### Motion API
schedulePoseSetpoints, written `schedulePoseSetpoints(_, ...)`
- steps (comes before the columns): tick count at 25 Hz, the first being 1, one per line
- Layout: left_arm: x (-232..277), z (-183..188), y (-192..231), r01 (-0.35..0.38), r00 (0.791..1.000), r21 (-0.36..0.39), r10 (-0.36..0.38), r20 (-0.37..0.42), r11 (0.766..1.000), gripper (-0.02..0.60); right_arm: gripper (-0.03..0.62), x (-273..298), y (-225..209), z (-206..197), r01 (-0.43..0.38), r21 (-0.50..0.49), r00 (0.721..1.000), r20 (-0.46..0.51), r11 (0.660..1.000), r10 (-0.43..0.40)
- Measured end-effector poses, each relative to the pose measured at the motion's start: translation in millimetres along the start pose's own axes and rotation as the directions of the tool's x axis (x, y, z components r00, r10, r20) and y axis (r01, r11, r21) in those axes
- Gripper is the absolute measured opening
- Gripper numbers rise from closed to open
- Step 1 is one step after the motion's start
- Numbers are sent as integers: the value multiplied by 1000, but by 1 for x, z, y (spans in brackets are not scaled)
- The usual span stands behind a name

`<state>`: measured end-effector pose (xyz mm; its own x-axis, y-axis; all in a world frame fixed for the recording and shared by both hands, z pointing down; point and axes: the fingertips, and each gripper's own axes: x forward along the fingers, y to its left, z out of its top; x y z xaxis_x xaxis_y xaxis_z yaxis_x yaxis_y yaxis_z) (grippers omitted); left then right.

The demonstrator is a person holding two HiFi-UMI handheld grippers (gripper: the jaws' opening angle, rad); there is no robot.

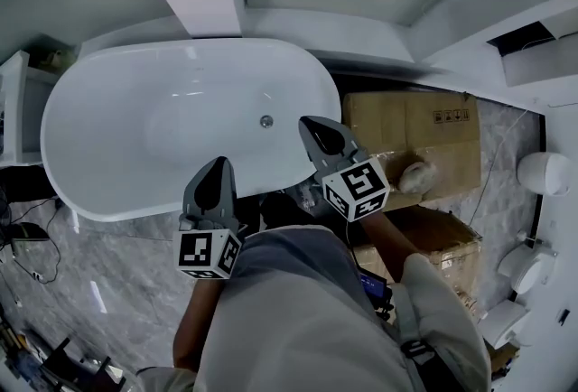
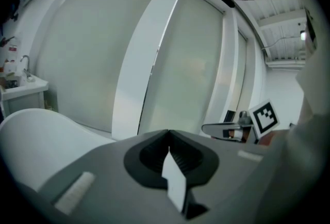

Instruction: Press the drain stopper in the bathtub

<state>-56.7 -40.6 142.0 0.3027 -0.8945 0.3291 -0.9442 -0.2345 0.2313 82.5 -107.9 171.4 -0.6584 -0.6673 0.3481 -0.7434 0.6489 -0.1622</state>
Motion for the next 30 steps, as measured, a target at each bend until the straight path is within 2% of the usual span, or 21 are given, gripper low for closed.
schedulePoseSetpoints(5,-15,15,-13,-2,999,27,1,33,1000,0,-3,-26,6,17,-22,-35,1000,16,999,23)
schedulePoseSetpoints(11,-27,30,-22,-18,997,66,13,70,998,0,-3,-48,13,30,-59,-12,998,37,998,59)
schedulePoseSetpoints(14,-34,37,-24,-38,995,61,32,97,997,0,-3,-56,20,33,-89,-21,995,44,996,90)
schedulePoseSetpoints(17,-39,40,-25,-54,993,57,48,110,997,0,-3,-62,26,33,-115,13,992,51,993,114)
schedulePoseSetpoints(30,-53,62,-20,-62,987,129,42,153,990,0,-3,-85,31,55,-78,-42,993,90,996,82)
